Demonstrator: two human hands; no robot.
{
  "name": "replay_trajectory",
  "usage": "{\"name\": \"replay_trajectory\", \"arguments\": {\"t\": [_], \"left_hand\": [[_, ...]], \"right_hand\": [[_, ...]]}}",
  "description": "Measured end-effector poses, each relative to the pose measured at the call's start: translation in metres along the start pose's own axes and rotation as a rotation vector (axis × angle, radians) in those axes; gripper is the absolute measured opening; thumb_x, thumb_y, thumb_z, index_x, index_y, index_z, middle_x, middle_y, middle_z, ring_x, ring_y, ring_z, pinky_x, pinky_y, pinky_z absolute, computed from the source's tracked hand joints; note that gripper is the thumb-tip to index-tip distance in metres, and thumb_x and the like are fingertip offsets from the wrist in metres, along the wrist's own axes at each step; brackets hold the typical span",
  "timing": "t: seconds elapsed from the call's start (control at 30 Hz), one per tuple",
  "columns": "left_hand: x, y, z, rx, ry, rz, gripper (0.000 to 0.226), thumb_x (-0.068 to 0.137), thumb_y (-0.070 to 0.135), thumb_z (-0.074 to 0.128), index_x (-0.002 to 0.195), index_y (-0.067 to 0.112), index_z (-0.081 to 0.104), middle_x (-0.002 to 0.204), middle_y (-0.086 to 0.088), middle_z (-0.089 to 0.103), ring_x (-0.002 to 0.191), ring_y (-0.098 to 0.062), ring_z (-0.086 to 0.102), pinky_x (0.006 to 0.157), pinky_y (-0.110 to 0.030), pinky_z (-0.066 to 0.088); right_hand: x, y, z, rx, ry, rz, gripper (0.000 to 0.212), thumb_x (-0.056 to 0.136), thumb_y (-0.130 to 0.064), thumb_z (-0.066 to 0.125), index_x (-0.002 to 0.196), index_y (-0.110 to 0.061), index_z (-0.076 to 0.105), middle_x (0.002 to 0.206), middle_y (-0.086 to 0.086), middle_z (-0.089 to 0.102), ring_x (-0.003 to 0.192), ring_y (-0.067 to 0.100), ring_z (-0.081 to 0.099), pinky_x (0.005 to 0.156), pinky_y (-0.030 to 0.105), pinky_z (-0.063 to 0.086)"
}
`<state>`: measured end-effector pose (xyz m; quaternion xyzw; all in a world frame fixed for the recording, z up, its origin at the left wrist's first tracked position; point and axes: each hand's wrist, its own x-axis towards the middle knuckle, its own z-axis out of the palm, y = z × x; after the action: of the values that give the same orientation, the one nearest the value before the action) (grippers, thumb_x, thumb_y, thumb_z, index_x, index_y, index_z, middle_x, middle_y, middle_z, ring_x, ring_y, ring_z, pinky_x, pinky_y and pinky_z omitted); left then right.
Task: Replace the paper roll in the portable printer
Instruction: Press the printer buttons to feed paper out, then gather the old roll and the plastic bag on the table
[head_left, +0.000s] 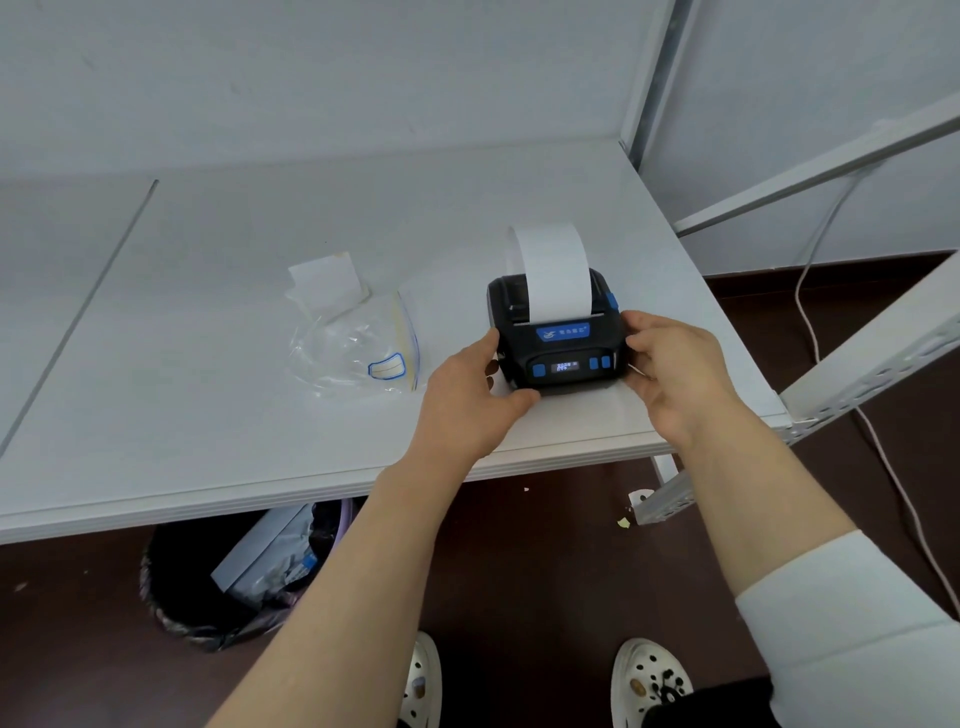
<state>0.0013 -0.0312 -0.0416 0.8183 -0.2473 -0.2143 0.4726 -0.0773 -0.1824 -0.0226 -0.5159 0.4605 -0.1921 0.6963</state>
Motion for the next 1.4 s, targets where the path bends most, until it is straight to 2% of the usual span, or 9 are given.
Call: {"name": "replay_trajectory", "arguments": {"t": [0.13, 0.3, 0.47, 0.57, 0.7, 0.83, 1.13, 1.3, 1.4], "left_hand": [[-0.001, 0.001, 0.000, -0.010, 0.005, -0.008, 0.052, 0.078, 0.014, 0.068, 0.127, 0.024, 0.054, 0.120, -0.001, 0.064, 0.112, -0.017, 0.058, 0.100, -0.031, 0.045], [-0.003, 0.004, -0.001, -0.019, 0.038, -0.015, 0.050, 0.082, 0.013, 0.065, 0.129, 0.021, 0.055, 0.120, 0.000, 0.065, 0.111, -0.014, 0.059, 0.093, -0.020, 0.042], [-0.007, 0.007, -0.020, 0.006, 0.284, 0.003, 0.039, 0.085, 0.003, 0.056, 0.122, 0.015, 0.061, 0.118, -0.003, 0.066, 0.090, -0.006, 0.061, 0.083, -0.014, 0.048], [-0.004, 0.004, -0.050, 0.020, 0.509, 0.058, 0.044, 0.081, -0.006, 0.046, 0.116, 0.015, 0.064, 0.116, 0.001, 0.063, 0.083, -0.004, 0.053, 0.069, -0.001, 0.039], [0.007, -0.013, -0.099, 0.132, 0.693, 0.058, 0.055, 0.075, -0.008, 0.046, 0.125, 0.012, 0.057, 0.130, -0.008, 0.048, 0.115, -0.022, 0.050, 0.091, -0.025, 0.044], [0.031, -0.030, -0.130, 0.215, 0.593, -0.068, 0.066, 0.081, 0.001, 0.057, 0.142, 0.011, 0.035, 0.150, -0.012, 0.029, 0.138, -0.025, 0.031, 0.110, -0.032, 0.030], [0.074, -0.043, -0.139, 0.329, 0.357, -0.176, 0.094, 0.073, 0.028, 0.076, 0.146, 0.011, 0.019, 0.133, -0.017, 0.049, 0.133, -0.031, 0.035, 0.100, -0.041, 0.042], [0.086, -0.051, -0.140, 0.588, 0.249, -0.224, 0.055, 0.080, 0.038, 0.065, 0.129, 0.019, 0.049, 0.125, -0.006, 0.057, 0.122, -0.030, 0.045, 0.095, -0.037, 0.036], [0.089, -0.058, -0.142, 0.416, 0.249, -0.205, 0.015, 0.085, 0.027, 0.060, 0.094, 0.016, 0.066, 0.079, -0.004, 0.062, 0.093, -0.030, 0.057, 0.067, -0.029, 0.044]], "right_hand": [[-0.002, -0.001, 0.001, -0.027, -0.021, -0.031, 0.037, 0.087, 0.005, 0.041, 0.077, -0.021, 0.066, 0.095, 0.004, 0.068, 0.096, 0.019, 0.063, 0.086, 0.030, 0.053], [-0.005, -0.003, 0.008, -0.077, 0.030, -0.093, 0.034, 0.085, 0.005, 0.046, 0.109, -0.011, 0.064, 0.113, 0.005, 0.064, 0.110, 0.017, 0.057, 0.097, 0.029, 0.047], [-0.033, -0.003, 0.022, -0.372, 0.111, -0.634, 0.045, 0.085, 0.005, 0.044, 0.122, -0.017, 0.058, 0.126, -0.005, 0.055, 0.117, 0.008, 0.049, 0.094, 0.014, 0.041], [-0.046, 0.004, 0.047, -0.397, -0.087, -0.822, 0.039, 0.081, 0.006, 0.047, 0.110, -0.014, 0.064, 0.111, -0.005, 0.059, 0.099, 0.009, 0.059, 0.081, 0.005, 0.042], [-0.049, 0.024, 0.090, -0.572, -0.317, -0.703, 0.029, 0.085, -0.002, 0.056, 0.110, -0.015, 0.065, 0.100, -0.003, 0.062, 0.090, 0.008, 0.057, 0.074, 0.001, 0.039], [-0.039, 0.026, 0.124, -0.560, -0.347, -0.566, 0.030, 0.085, -0.002, 0.055, 0.112, -0.010, 0.065, 0.113, 0.005, 0.067, 0.090, 0.008, 0.057, 0.077, 0.010, 0.039], [-0.022, 0.029, 0.160, -0.650, -0.391, -0.470, 0.036, 0.084, -0.005, 0.057, 0.119, -0.011, 0.060, 0.124, 0.007, 0.061, 0.111, 0.020, 0.058, 0.100, 0.032, 0.044], [-0.016, 0.031, 0.168, -0.647, -0.374, -0.437, 0.036, 0.084, -0.007, 0.057, 0.120, -0.011, 0.060, 0.123, 0.006, 0.062, 0.111, 0.017, 0.057, 0.100, 0.032, 0.045], [-0.014, 0.033, 0.167, -0.652, -0.366, -0.425, 0.037, 0.084, -0.007, 0.058, 0.120, -0.012, 0.059, 0.124, 0.004, 0.061, 0.113, 0.016, 0.057, 0.100, 0.032, 0.044]]}}
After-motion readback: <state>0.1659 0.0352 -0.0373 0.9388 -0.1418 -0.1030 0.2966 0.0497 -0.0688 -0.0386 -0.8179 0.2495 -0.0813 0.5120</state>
